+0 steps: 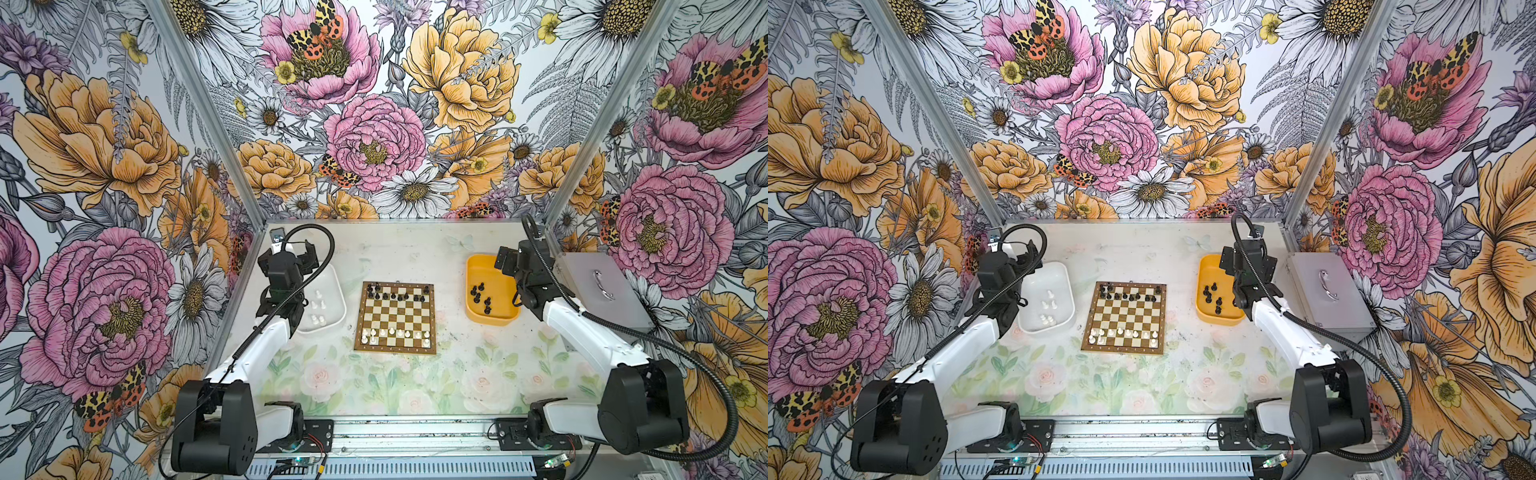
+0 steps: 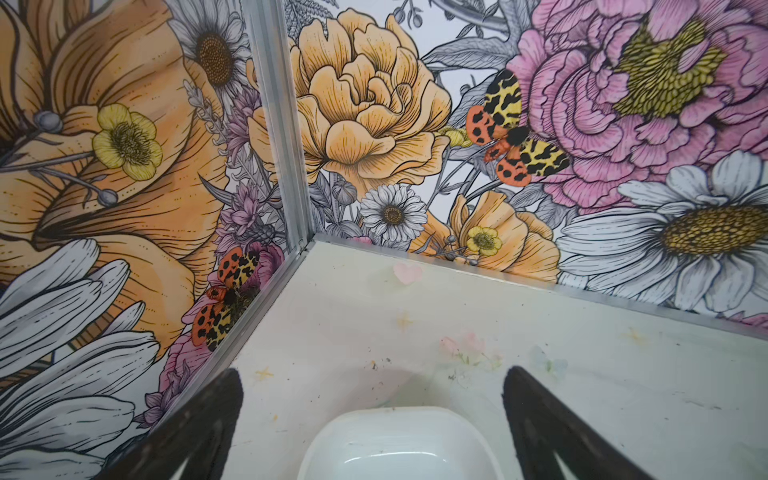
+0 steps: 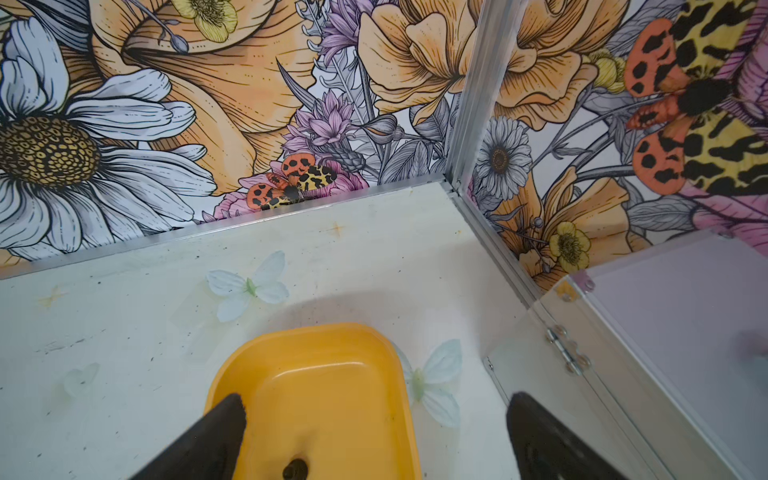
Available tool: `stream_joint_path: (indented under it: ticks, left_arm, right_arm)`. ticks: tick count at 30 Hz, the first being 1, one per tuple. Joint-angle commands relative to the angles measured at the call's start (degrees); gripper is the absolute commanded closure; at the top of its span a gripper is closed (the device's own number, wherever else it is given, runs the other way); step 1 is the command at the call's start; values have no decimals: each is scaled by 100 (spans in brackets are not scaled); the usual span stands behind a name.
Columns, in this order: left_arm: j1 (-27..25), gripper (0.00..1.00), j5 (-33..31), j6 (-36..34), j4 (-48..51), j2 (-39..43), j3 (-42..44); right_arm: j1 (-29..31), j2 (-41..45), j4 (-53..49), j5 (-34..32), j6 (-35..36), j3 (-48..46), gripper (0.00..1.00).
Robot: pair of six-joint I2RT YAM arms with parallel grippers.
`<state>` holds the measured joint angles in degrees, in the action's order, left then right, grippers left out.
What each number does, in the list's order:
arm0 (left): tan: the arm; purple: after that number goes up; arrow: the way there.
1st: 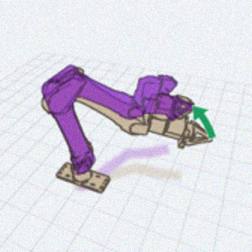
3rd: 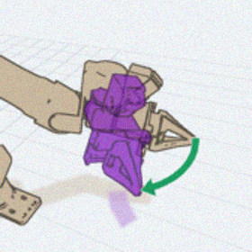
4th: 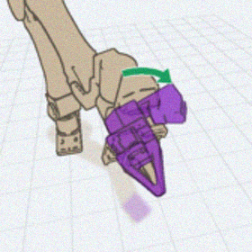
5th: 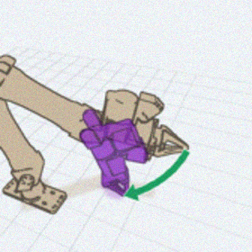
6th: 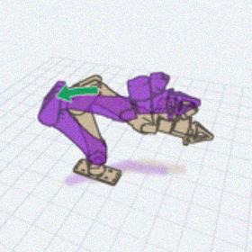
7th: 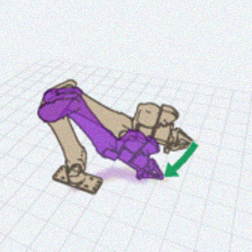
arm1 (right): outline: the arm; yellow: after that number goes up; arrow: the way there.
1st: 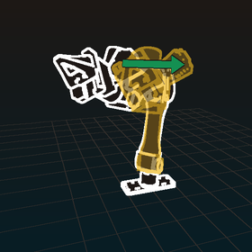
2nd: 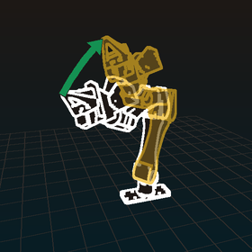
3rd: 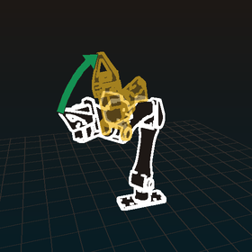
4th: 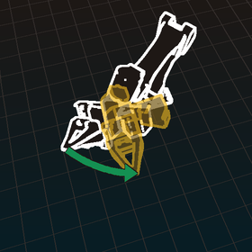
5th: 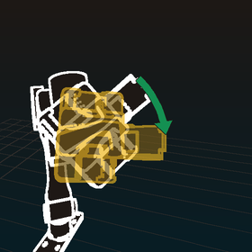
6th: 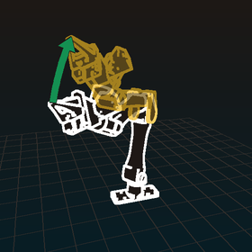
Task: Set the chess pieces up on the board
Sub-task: 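Move the right gripper over the yellow tub while the left arm rises over the chessboard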
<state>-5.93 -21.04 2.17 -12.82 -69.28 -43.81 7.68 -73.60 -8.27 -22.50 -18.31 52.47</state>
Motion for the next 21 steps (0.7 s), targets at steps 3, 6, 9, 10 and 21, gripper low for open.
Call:
stream_joint_path:
  ticks: [3,6,9,10,21]
  left_arm:
    - [-598,1,-303,641,1674,127,-715]
    - [-897,1,-347,951,2367,-57,-1244]
    - [-1098,1,-265,1277,3020,-327,-1782]
    - [-1181,1,-232,1364,3170,-394,-1915]
    - [-1810,1,20,1839,3744,-650,-2451]
  right_arm:
    - [17,264,-1586,528,-645,460,12]
    - [49,-133,-2388,744,-762,1058,30]
    - [58,-583,-3056,1117,-928,1583,35]
    - [74,-721,-3228,1226,-1014,1727,35]
    - [526,-1238,-4090,1772,-1441,2047,27]
